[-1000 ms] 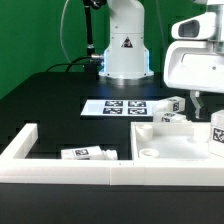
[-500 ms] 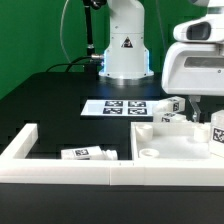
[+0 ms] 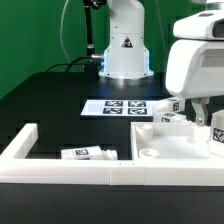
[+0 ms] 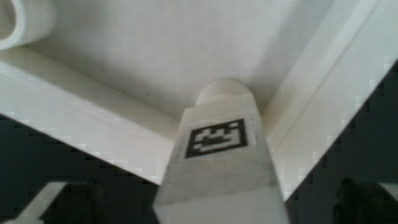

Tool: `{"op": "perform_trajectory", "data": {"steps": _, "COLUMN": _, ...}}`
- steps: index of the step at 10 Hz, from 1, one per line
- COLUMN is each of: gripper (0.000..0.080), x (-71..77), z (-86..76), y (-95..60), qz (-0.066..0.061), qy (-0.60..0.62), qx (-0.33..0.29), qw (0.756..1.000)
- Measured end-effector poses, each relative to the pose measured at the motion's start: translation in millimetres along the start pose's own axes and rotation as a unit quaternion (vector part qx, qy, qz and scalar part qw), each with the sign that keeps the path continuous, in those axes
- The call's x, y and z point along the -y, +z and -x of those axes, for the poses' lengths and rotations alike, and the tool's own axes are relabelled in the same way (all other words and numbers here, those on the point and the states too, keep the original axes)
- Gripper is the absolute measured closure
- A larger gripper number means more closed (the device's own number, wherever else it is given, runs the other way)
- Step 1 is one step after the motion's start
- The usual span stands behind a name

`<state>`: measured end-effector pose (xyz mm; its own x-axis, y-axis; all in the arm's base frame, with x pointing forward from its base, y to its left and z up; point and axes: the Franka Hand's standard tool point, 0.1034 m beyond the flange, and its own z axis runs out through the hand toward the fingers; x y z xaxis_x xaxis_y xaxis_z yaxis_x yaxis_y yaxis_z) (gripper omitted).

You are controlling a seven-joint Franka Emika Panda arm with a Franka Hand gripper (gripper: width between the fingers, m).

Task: Assemble one leg

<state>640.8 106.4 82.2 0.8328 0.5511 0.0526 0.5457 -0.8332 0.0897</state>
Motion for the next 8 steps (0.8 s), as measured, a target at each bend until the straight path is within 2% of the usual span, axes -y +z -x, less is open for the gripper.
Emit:
{"op": "perform_trajectory", "data": {"steps": 1, "gripper": 0.0198, "x": -0.1, "z": 0.1, "y": 0.1, "qz": 0.002, "qy": -0.013, "qx": 0.001, "qw": 1.000}}
{"op": "perform_trajectory", "data": {"steps": 2, "gripper": 0.0198, "x": -0.7, "z": 0.4, "y": 0.1, "qz": 0.002, "qy": -0.012, "qx": 0.001, "qw": 1.000}}
{"op": "perform_trajectory", "data": {"steps": 4, "gripper": 0.0480, "x": -0.7, "z": 0.4, "y": 0.1, "qz": 0.002, "qy": 0.007, "qx": 0.001, "qw": 1.000}}
{"op": "perform_trajectory", "data": {"steps": 5, "gripper": 0.0504, "x": -0.3, "z": 0.0, "y": -0.5, "qz": 0.002, "qy": 0.007, "qx": 0.000, "qw": 1.000}}
{"op": "perform_trajectory", "data": {"steps": 8, "gripper": 0.0505, "x": 0.3, "z": -0.3, "y": -0.6, "qz": 0.000, "qy": 0.121, "qx": 0.000, "qw": 0.993}}
